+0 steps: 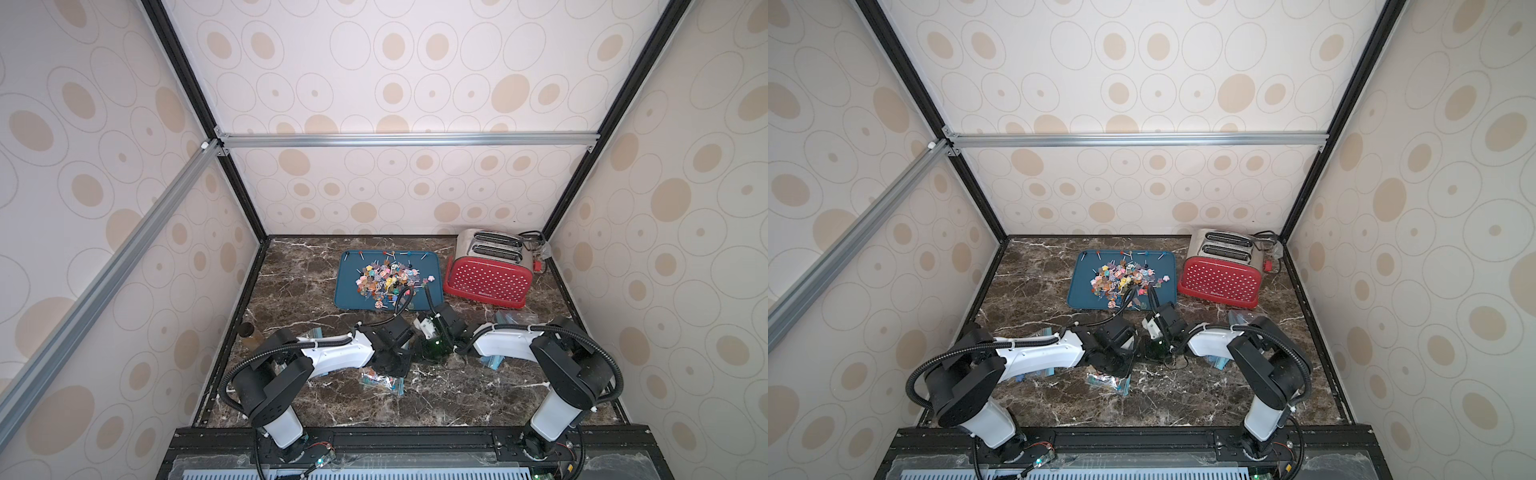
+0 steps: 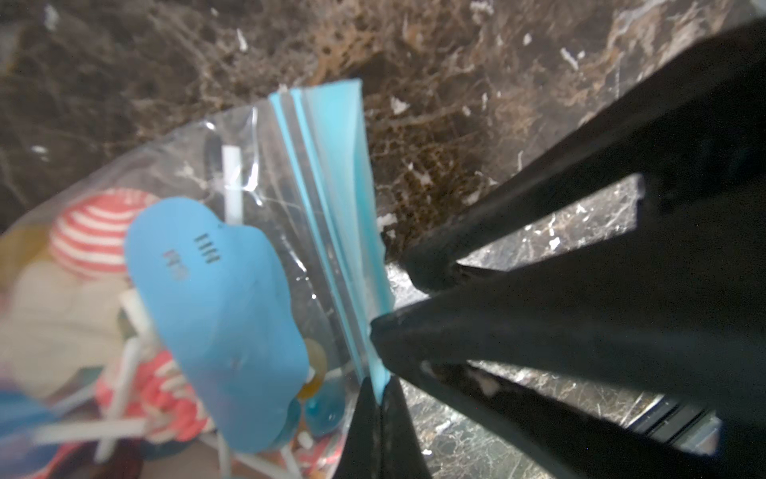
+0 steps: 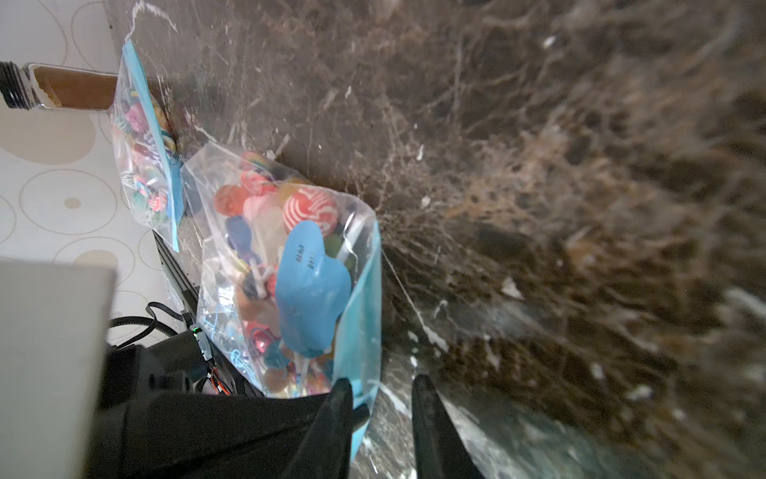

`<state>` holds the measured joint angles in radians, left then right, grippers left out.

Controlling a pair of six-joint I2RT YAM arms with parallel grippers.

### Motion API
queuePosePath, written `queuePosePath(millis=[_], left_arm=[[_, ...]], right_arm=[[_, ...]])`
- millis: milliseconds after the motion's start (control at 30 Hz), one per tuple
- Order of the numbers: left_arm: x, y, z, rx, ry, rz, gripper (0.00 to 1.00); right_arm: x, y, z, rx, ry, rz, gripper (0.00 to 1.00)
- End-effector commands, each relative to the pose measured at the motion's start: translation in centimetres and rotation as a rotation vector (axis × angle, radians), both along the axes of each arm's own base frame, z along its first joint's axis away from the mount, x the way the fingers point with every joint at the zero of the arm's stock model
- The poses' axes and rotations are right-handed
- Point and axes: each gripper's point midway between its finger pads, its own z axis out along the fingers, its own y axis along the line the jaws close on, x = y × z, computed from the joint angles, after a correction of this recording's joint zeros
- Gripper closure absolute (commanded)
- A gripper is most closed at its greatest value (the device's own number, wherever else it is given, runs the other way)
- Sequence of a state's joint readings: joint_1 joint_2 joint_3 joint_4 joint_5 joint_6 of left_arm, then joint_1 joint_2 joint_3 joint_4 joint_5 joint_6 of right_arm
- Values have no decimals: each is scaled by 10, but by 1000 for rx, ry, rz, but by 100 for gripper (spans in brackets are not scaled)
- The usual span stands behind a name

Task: Pour candies out of the ziploc bag
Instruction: Open the ziploc bag at the center of the board.

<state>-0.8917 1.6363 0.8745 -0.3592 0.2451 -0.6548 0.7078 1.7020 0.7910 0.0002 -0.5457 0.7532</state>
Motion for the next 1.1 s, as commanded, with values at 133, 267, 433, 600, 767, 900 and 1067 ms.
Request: queuePosePath(millis=[133, 267, 433, 600, 767, 900, 1067], left_arm=[[1, 3, 10, -18, -12, 6, 100], [1, 3, 10, -19, -11, 5, 100], [0, 2, 9, -23, -6, 4, 100], [0, 1, 10, -26, -4, 3, 100], [0, 1, 16, -35, -8, 2, 100], [0, 3, 21, -28, -17, 1, 91], [3, 5, 25, -14, -33, 8, 78]], right_arm=[[5, 7, -7, -13, 14, -2, 75], [7, 9, -10, -18, 19, -4, 77], [7, 12, -11, -11, 25, -5, 79], [7, 15, -13, -12, 28, 0, 84], [6, 17, -16, -15, 31, 1, 88], [6, 17, -17, -19, 31, -1, 93], [5, 15, -18, -21, 25, -2, 100]])
